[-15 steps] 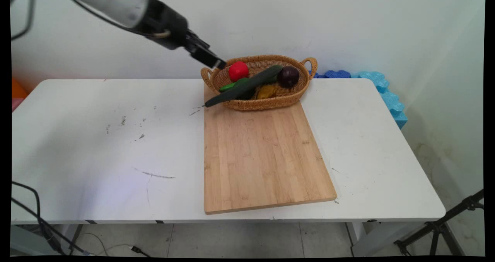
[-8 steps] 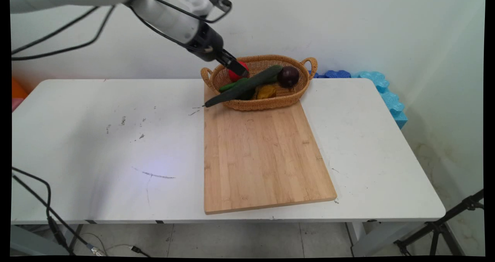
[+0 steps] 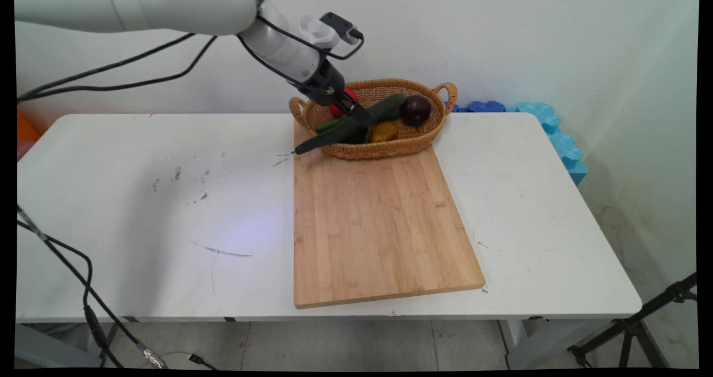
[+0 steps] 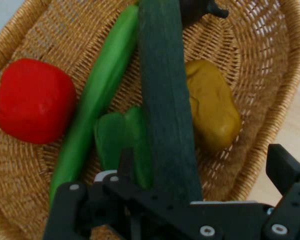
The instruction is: Pick up the cucumber from the vegetable basket, then place the picked object on the cutting board
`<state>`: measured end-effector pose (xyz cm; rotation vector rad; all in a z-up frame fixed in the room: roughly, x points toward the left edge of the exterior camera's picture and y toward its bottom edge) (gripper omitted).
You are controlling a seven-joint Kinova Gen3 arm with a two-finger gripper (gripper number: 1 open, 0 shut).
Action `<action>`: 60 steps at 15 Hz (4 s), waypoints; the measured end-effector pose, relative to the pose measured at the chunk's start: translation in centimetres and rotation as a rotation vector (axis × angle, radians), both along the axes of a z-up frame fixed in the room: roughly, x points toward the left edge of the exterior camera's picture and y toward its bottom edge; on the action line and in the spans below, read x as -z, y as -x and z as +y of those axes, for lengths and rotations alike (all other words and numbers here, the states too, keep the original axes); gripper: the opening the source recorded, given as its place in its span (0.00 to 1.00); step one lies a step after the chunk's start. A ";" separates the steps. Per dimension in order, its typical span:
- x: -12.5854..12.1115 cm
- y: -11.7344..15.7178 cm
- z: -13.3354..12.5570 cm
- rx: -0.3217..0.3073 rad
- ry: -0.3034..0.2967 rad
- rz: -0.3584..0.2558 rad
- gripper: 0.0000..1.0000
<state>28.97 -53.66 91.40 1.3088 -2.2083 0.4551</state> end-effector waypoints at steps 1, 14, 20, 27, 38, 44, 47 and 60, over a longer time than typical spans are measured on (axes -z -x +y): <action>0.5 0.3 -0.5 -0.003 -0.005 -0.004 1.00; 3.3 1.4 -3.5 -0.036 -0.031 -0.034 0.00; 3.2 1.8 -3.8 -0.016 -0.014 -0.044 0.00; -2.3 1.1 -1.6 0.037 0.050 -0.030 0.00; -8.2 -3.5 8.1 0.305 0.081 -0.026 0.00; -4.3 -3.5 10.4 0.405 0.056 -0.072 0.00; -2.0 -3.0 10.2 0.432 0.044 -0.094 0.00; 3.2 0.5 8.0 0.418 -0.007 -0.097 0.00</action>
